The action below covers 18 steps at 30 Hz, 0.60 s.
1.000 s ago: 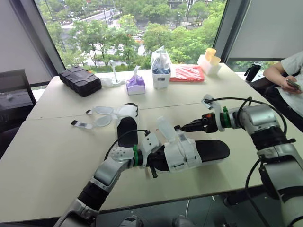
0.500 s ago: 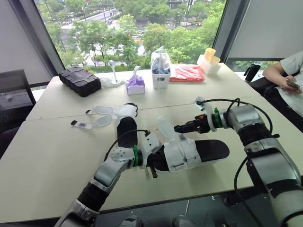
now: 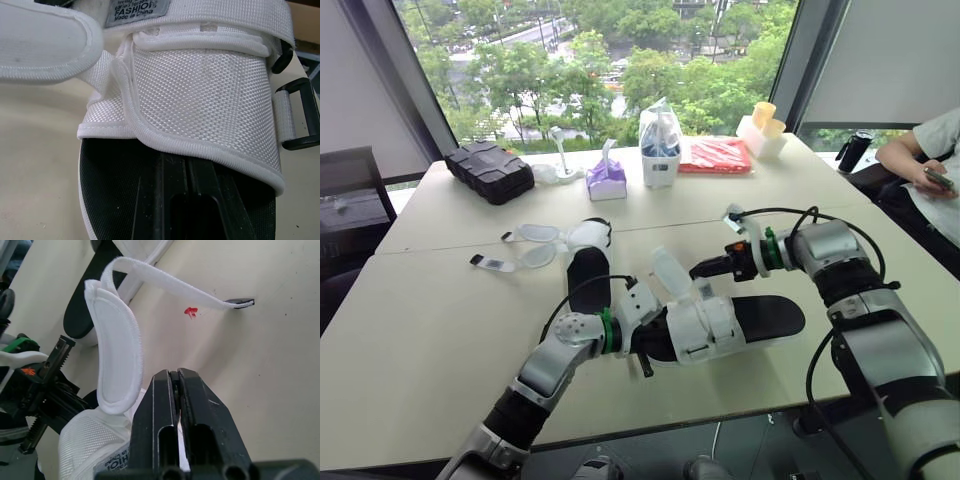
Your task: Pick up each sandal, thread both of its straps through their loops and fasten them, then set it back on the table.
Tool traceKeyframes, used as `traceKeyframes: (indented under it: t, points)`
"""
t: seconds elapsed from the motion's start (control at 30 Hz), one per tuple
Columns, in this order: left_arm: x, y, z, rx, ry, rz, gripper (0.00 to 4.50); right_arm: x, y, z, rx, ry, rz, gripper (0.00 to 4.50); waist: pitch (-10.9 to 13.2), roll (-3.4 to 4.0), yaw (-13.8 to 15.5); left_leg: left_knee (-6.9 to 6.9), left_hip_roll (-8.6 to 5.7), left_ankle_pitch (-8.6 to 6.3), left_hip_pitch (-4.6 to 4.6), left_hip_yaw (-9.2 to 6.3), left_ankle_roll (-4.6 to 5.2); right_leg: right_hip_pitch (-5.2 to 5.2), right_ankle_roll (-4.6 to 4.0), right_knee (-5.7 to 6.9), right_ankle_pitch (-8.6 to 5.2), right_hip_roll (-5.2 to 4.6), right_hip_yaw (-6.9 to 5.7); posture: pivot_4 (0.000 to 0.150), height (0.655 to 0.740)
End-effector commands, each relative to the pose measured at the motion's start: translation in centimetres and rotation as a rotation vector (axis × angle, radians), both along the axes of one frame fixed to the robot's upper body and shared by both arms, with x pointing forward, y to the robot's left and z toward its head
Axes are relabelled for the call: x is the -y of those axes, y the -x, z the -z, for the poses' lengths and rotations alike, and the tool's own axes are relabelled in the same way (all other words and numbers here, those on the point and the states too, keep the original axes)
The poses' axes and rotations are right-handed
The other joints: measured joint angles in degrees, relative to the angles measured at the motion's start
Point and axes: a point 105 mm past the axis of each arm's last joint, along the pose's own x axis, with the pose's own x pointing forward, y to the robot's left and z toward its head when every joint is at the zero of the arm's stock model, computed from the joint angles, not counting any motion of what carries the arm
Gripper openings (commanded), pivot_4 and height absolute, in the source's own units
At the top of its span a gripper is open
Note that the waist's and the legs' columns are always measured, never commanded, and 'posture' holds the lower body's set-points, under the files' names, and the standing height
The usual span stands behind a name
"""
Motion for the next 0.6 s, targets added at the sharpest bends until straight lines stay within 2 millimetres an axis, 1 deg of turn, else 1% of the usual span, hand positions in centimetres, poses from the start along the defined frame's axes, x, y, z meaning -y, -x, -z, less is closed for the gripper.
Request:
traceKeyframes:
  t: [0.03,0.17,0.33,0.43,0.6]
  points:
    - [-0.5,0.5,2.6,-0.084,-0.070,-0.019,0.00,-0.5,0.9,-3.6,0.056,-0.074,-0.056,0.03,0.00,0.00,0.03,-0.01,0.00,0.00,-0.01,-0.01,0.00,-0.01,0.00,0.00,0.00,0.00,0.00,0.150,0.7400]
    - [-0.5,0.7,2.7,-0.097,-0.078,-0.008,0.00,-1.1,2.5,-6.8,0.098,-0.150,-0.100,0.03,0.00,0.00,0.10,-0.06,0.00,0.00,-0.04,-0.06,-0.01,-0.05,0.00,-0.01,0.00,0.00,-0.02,0.150,0.7400]
    - [-0.5,1.0,2.9,-0.114,-0.094,0.012,0.00,-2.3,4.9,-9.6,0.163,-0.185,-0.169,0.03,0.00,0.00,0.07,-0.06,0.01,-0.01,-0.06,-0.06,0.00,-0.07,0.00,-0.01,0.00,0.00,-0.02,0.150,0.7400]
    - [-0.6,1.2,3.0,-0.116,-0.101,0.024,0.00,-2.7,5.7,-10.6,0.192,-0.195,-0.193,0.03,0.00,0.00,0.05,-0.06,0.01,-0.01,-0.07,-0.06,0.00,-0.07,0.00,-0.01,0.00,-0.01,-0.01,0.150,0.7400]
    - [-0.6,1.2,3.0,-0.115,-0.110,0.037,0.00,-3.1,6.0,-11.0,0.211,-0.199,-0.202,0.03,0.00,0.00,0.02,-0.06,0.01,-0.01,-0.08,-0.06,0.00,-0.09,0.00,-0.02,0.00,-0.01,-0.02,0.150,0.7400]
